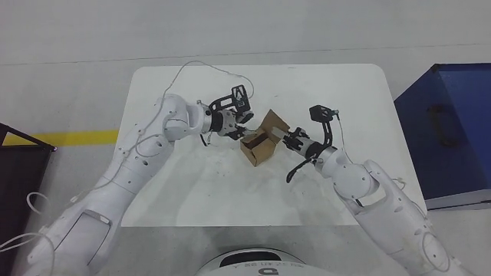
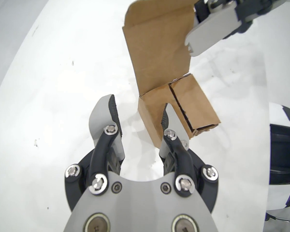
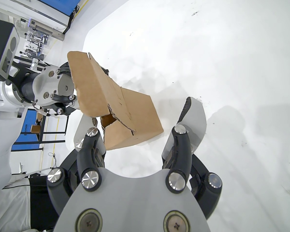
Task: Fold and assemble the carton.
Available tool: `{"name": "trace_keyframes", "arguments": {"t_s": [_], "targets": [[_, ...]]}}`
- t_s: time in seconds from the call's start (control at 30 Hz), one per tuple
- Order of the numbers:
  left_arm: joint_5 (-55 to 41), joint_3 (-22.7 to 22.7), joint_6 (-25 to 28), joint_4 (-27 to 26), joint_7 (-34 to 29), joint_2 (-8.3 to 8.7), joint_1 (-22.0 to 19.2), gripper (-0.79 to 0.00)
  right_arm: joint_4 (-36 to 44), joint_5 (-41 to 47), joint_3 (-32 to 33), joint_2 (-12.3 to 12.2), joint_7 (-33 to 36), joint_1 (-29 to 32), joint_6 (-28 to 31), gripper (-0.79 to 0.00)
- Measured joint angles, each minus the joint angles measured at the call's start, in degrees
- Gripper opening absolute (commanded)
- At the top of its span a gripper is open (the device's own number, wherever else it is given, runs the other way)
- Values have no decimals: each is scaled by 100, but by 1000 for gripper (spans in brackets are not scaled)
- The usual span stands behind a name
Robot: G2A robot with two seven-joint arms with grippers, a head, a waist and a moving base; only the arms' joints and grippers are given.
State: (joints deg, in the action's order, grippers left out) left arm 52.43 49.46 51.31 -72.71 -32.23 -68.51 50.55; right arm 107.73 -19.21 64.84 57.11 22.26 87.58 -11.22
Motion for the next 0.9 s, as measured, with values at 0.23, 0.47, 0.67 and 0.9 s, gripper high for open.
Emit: {"name": "trace_keyframes", "arguments": {"t_s": [0.23, 0.47, 0.67, 0.9], "targets": [[436, -169, -122, -224, -366, 29, 54, -406, 75, -117, 12, 22, 11, 73, -32, -145], [636, -296, -90, -193, -128, 10, 44, -508, 145, -199, 63, 37, -3, 182, -39, -132], [700, -441, -11, -129, -151, -27, -99, -785, 259, -244, 192, 39, -112, 339, 19, -123], [936, -604, 194, -46, -99, -73, -356, -785, 584, 247, 979, -22, -554, 1003, 516, -105]]}}
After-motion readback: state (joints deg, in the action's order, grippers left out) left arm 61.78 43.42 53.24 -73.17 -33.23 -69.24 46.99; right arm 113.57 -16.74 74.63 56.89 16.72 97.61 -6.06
